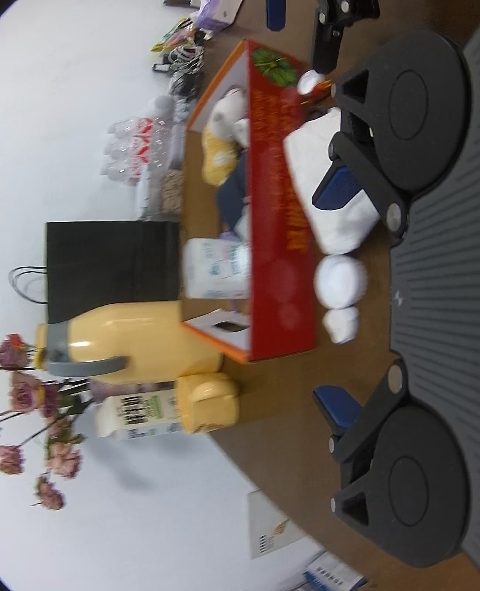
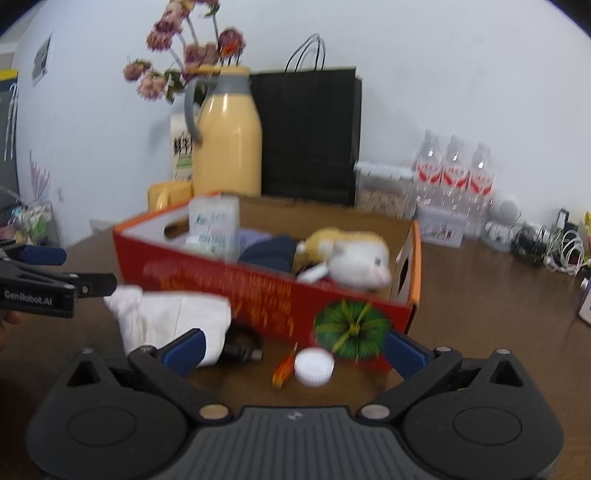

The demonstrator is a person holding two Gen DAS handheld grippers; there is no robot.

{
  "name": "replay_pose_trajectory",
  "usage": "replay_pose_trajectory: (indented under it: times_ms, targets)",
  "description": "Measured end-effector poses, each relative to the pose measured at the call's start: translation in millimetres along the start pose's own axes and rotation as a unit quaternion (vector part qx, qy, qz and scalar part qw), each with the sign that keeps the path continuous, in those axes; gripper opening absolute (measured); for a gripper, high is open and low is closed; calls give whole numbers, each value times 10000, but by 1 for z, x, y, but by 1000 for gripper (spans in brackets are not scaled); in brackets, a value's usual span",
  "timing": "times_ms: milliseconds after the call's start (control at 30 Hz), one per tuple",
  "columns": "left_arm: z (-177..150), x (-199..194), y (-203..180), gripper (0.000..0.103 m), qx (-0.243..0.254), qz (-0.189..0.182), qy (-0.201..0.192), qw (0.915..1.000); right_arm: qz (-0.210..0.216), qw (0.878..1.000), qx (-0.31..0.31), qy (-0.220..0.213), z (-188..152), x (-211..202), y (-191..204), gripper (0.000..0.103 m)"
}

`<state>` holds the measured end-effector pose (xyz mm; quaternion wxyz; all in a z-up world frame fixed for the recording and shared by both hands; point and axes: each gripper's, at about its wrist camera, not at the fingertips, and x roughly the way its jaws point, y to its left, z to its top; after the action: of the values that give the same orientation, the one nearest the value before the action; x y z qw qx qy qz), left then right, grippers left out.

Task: Organize objects
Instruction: 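Withdraw both tools from the box toward the remaining caps, then grasp a white cap with the right tool while the left tool grasps a small white cap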

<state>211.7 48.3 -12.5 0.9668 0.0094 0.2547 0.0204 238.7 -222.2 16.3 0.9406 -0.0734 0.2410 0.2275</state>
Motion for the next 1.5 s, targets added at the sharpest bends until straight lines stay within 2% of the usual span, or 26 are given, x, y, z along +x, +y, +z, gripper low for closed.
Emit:
replay_pose_trajectory:
  times_ms: [100, 300, 433, 500, 667, 733, 833, 1000, 1033, 1067, 1300, 1367, 1500]
  targets:
    - [-5, 5, -2, 103, 42, -95, 200, 9997, 43, 9998, -98, 149, -6, 3, 6, 103]
    - [-6, 12, 0, 103, -45, 109, 346, 9993, 48, 9993, -189, 315, -9, 11, 9, 103]
    - [-6, 14, 3, 103, -133, 224, 375, 9990, -169, 9990, -53, 412, -10, 18, 3, 101]
    - [-5, 14, 5, 103, -176, 267, 379, 9988, -334, 9985, 122, 414, -9, 20, -4, 94]
    - [-4, 13, 8, 103, -263, 303, 352, 9986, -552, 9960, 564, 425, -7, 23, -24, 61]
    - [-4, 12, 8, 103, -265, 296, 329, 9987, -511, 9956, 587, 515, -8, 27, -26, 53]
    - [-4, 12, 8, 103, -275, 302, 321, 9987, -428, 9960, 533, 581, -9, 31, -24, 51]
    - [-4, 14, 8, 103, -275, 336, 367, 9984, -352, 9955, 534, 704, -7, 43, -22, 41]
    - [-4, 14, 8, 103, -279, 350, 377, 9983, -327, 9957, 526, 696, -7, 43, -21, 31]
    - [-5, 15, 9, 103, -286, 364, 389, 9982, -248, 9960, 529, 675, -7, 43, -21, 27]
    - [-4, 25, 28, 103, -578, 710, 523, 9944, -180, 9982, 432, 376, -6, 31, -16, 27]
    - [-4, 28, 37, 95, -775, 829, 585, 9918, -168, 9983, 465, 318, -5, 28, -17, 27]
    - [-4, 29, 46, 90, -960, 895, 588, 9896, -107, 9987, 442, 245, -4, 24, -16, 27]
